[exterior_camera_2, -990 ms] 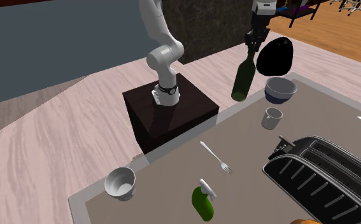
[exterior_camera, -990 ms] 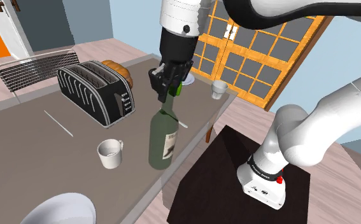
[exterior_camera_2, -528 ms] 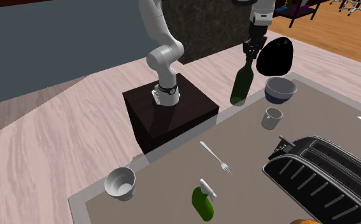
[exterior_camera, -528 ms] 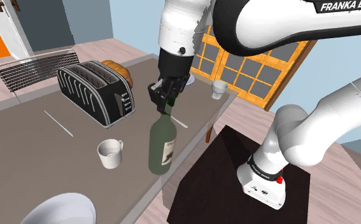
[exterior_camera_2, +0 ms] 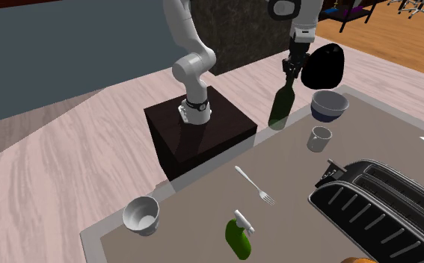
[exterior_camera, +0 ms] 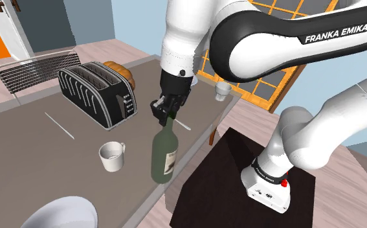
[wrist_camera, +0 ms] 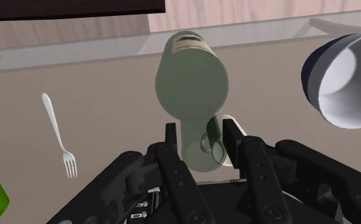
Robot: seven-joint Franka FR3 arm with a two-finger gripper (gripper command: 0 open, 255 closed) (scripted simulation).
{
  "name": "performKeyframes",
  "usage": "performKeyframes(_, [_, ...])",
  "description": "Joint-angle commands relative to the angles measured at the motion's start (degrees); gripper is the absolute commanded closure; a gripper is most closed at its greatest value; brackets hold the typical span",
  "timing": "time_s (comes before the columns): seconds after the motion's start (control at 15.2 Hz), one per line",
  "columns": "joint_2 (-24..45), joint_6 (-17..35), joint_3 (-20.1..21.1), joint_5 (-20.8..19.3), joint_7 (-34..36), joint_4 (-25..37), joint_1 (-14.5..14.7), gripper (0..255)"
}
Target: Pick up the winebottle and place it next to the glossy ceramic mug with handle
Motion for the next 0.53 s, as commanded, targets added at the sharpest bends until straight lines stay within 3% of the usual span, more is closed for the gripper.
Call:
performKeyframes(0.0, [0.49, 1.67, 0.21, -0.04, 0.10, -1.13, -0.02, 255])
performKeyframes(0.46, [1.39, 5.68, 0.69, -0.02, 0.33, -4.26, 0.02, 255])
